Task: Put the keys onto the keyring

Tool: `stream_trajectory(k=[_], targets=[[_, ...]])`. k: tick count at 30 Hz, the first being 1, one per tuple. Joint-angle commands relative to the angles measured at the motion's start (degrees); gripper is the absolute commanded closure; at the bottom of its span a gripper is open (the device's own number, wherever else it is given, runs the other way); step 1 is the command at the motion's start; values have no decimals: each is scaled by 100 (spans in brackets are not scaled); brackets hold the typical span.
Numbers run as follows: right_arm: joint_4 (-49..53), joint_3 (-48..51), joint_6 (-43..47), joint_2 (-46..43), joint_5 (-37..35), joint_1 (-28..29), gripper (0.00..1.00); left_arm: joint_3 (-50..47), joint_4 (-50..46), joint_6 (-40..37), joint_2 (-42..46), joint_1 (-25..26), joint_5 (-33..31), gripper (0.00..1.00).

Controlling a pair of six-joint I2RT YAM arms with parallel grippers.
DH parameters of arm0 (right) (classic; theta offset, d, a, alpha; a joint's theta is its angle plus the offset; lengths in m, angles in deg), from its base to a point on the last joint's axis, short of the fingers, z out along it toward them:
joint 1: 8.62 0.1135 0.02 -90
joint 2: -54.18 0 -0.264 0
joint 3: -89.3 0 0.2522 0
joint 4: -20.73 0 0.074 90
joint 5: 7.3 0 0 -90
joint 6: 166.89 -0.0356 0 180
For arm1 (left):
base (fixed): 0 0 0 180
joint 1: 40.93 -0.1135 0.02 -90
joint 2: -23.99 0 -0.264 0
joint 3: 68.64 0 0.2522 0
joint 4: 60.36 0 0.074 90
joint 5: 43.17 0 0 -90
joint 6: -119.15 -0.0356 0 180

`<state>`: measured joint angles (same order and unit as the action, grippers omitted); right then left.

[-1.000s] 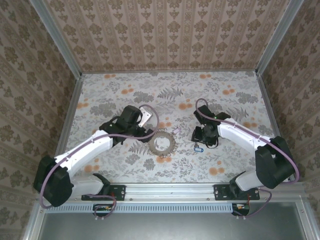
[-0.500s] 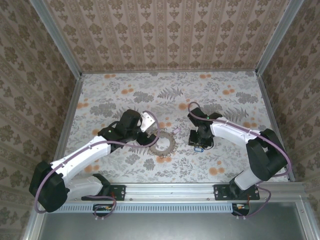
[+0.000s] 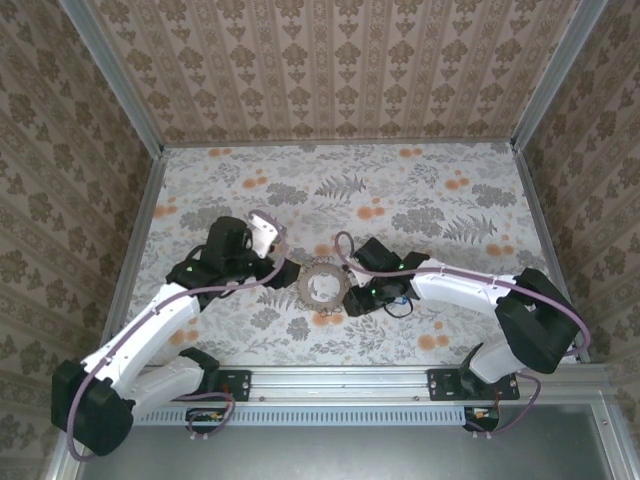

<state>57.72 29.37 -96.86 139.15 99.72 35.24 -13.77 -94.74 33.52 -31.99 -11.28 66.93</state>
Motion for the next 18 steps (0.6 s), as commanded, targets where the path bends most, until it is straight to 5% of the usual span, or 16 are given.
stream_trajectory(k=[1,9,12,16,18], targets=[[-365,51,398,70,206,52,64,-242,-165,886,148,-273,592,11],[-456,-23,1148,-175,-243,536,71,-389,-502,1340,382,-565,390,13],[-890,152,2272,-867,-232,712,69,-445,-499,1435,589,-570,276,13],[-2491,1273,4908,-1698,-99,711,73,-622,-242,1431,1063,-576,81,13],[-2062,1153,6336,-1628,-423,752,73,-788,-25,1500,1269,-591,-101,13]])
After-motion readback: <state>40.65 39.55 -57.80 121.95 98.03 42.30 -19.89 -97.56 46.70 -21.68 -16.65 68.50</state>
